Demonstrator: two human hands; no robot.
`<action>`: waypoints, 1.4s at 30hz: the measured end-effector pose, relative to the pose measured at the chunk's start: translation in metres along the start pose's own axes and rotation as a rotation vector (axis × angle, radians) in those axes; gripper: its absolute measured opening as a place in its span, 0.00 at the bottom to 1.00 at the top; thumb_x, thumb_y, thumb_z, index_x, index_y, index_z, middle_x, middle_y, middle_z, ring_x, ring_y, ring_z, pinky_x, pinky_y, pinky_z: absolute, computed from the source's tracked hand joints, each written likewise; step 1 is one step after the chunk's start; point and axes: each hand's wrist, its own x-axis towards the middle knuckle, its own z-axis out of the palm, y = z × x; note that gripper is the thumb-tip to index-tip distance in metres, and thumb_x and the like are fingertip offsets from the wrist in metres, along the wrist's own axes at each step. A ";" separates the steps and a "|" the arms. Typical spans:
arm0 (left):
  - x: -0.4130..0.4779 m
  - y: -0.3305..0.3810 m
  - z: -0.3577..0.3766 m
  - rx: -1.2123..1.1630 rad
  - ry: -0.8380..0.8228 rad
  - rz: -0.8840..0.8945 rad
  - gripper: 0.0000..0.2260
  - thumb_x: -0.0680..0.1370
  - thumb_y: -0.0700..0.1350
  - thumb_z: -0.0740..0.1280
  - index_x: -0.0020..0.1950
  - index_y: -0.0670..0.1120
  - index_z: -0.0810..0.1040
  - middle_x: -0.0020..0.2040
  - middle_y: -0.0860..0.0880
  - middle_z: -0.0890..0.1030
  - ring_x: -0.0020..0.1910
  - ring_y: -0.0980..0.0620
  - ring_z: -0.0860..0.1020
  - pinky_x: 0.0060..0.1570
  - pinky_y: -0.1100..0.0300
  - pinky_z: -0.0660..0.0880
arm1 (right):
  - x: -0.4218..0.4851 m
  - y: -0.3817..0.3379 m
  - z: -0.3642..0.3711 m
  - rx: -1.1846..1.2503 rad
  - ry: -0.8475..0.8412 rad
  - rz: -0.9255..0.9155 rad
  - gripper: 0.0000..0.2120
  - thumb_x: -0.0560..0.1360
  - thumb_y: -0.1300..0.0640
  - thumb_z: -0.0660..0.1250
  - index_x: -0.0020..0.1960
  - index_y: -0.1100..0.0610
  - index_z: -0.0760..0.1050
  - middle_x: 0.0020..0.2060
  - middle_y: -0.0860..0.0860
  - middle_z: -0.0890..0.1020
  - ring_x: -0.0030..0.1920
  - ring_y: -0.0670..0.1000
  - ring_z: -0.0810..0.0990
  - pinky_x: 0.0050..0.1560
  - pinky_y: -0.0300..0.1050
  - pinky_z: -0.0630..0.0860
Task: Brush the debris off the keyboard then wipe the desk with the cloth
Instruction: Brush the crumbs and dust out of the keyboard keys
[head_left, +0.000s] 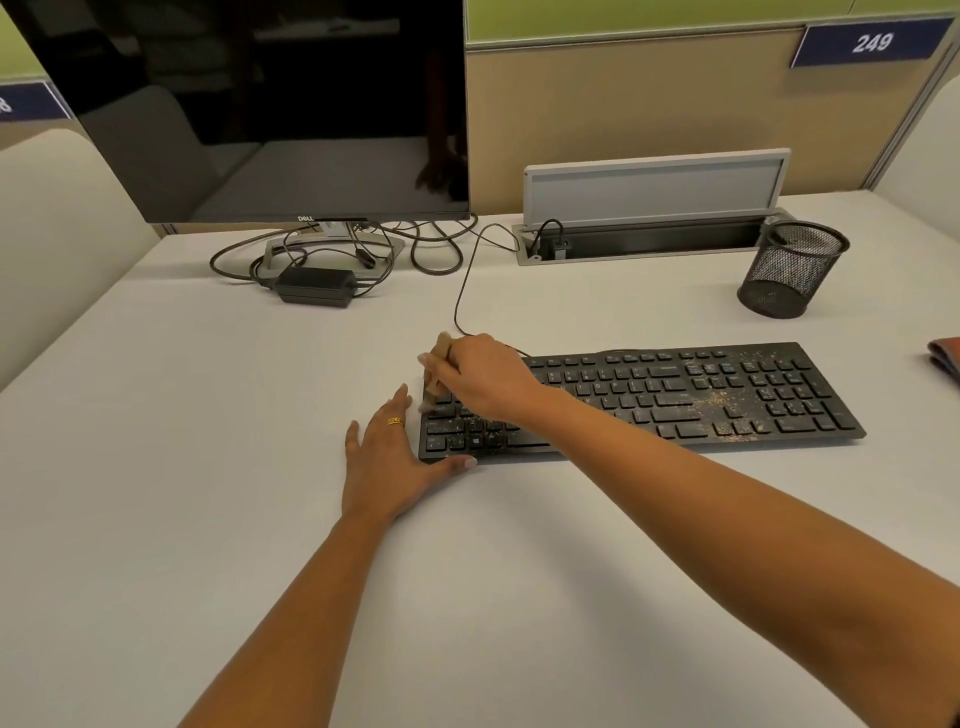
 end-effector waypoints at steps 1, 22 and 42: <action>0.000 -0.001 0.000 -0.004 0.002 -0.002 0.56 0.56 0.77 0.63 0.77 0.50 0.55 0.76 0.54 0.61 0.75 0.56 0.58 0.75 0.49 0.43 | 0.000 0.000 0.000 0.007 -0.003 -0.004 0.19 0.81 0.48 0.54 0.40 0.53 0.77 0.41 0.51 0.84 0.43 0.50 0.79 0.46 0.46 0.73; -0.002 0.002 -0.002 -0.009 -0.006 0.006 0.57 0.56 0.76 0.62 0.78 0.49 0.52 0.75 0.52 0.63 0.75 0.55 0.59 0.75 0.49 0.43 | -0.005 0.018 -0.021 -0.217 -0.062 -0.105 0.21 0.81 0.48 0.52 0.44 0.58 0.78 0.37 0.50 0.80 0.39 0.50 0.75 0.38 0.44 0.66; -0.001 0.001 -0.001 0.001 -0.003 -0.002 0.57 0.56 0.76 0.62 0.78 0.49 0.52 0.76 0.52 0.62 0.75 0.54 0.58 0.75 0.49 0.43 | -0.009 0.015 0.005 -0.112 0.177 0.061 0.23 0.82 0.50 0.49 0.47 0.61 0.78 0.40 0.55 0.84 0.43 0.56 0.81 0.47 0.50 0.76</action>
